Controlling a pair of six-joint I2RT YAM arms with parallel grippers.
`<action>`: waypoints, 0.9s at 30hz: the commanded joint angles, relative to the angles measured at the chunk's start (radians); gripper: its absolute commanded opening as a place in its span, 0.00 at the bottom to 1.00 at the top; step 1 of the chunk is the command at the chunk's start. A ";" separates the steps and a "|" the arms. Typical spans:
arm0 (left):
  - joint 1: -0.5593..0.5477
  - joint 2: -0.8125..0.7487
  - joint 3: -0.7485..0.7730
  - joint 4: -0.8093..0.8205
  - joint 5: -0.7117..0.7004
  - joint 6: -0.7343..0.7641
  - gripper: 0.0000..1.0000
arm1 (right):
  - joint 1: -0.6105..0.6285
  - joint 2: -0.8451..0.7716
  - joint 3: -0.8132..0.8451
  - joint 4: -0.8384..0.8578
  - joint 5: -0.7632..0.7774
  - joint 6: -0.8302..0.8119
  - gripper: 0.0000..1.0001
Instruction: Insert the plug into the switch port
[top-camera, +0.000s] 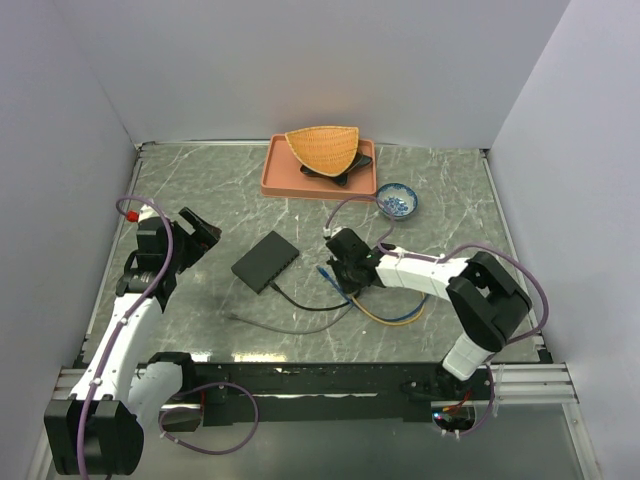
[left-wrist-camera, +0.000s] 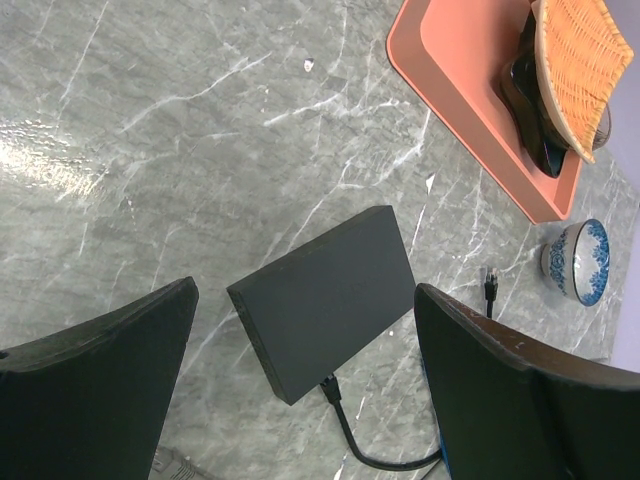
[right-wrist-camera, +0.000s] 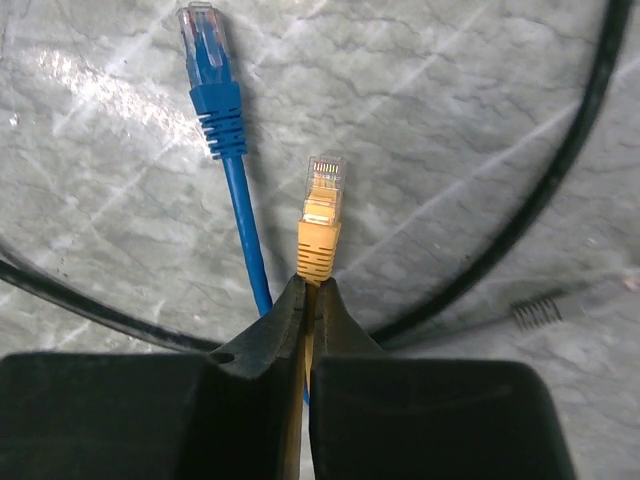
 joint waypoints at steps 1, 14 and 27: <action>0.003 -0.022 0.022 0.005 -0.008 0.021 0.96 | -0.001 -0.138 0.039 -0.034 0.068 -0.037 0.00; 0.004 -0.017 0.019 0.013 -0.005 0.027 0.96 | -0.023 -0.601 0.062 -0.082 0.341 -0.081 0.00; 0.004 -0.011 0.026 0.016 0.000 0.035 0.96 | -0.029 -0.829 0.237 -0.174 0.915 -0.095 0.00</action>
